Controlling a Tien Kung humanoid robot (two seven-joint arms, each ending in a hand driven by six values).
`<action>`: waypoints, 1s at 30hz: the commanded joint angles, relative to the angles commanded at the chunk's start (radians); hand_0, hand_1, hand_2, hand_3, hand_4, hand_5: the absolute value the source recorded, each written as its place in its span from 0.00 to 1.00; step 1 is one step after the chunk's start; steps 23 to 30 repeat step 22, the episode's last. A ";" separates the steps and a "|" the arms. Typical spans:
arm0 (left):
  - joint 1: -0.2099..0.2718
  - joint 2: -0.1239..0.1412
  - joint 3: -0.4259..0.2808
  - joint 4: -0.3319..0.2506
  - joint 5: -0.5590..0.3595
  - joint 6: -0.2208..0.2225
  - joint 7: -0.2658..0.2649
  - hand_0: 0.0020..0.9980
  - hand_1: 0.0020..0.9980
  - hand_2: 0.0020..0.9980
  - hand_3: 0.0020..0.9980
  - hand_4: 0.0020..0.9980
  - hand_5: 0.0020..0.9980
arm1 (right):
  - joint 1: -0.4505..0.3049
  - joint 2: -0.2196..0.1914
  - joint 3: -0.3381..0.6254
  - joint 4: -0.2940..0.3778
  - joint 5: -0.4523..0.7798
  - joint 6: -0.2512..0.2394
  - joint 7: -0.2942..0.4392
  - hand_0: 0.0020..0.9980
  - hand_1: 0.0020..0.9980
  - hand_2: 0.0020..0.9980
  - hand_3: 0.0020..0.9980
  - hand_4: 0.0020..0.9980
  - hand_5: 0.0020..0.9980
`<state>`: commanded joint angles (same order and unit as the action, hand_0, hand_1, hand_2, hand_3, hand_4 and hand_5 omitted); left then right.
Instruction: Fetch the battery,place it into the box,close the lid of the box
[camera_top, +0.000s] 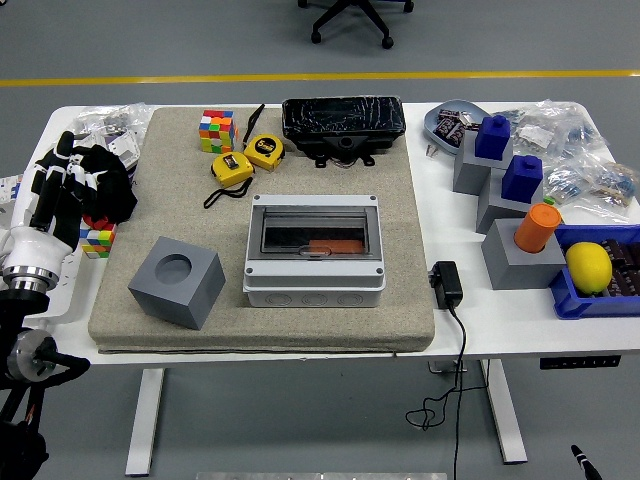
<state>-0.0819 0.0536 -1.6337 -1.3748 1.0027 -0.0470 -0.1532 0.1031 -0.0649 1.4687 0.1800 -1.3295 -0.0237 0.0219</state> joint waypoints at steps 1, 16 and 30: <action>0.000 0.000 0.000 0.000 -0.003 0.000 0.000 1.00 1.00 1.00 0.65 1.00 0.59 | 0.000 0.000 0.000 0.000 0.000 0.000 0.000 0.85 0.74 0.72 0.75 1.00 1.00; -0.001 -0.004 0.004 0.004 -0.173 0.018 -0.003 0.34 0.70 1.00 1.00 1.00 0.72 | -0.002 0.002 0.005 0.000 0.001 -0.002 0.001 0.85 0.74 0.72 0.75 1.00 1.00; 0.000 -0.009 0.000 0.000 -0.180 0.045 -0.016 0.17 0.41 0.93 1.00 1.00 0.70 | -0.003 0.005 0.007 0.000 0.002 -0.003 0.001 0.85 0.74 0.72 0.75 1.00 1.00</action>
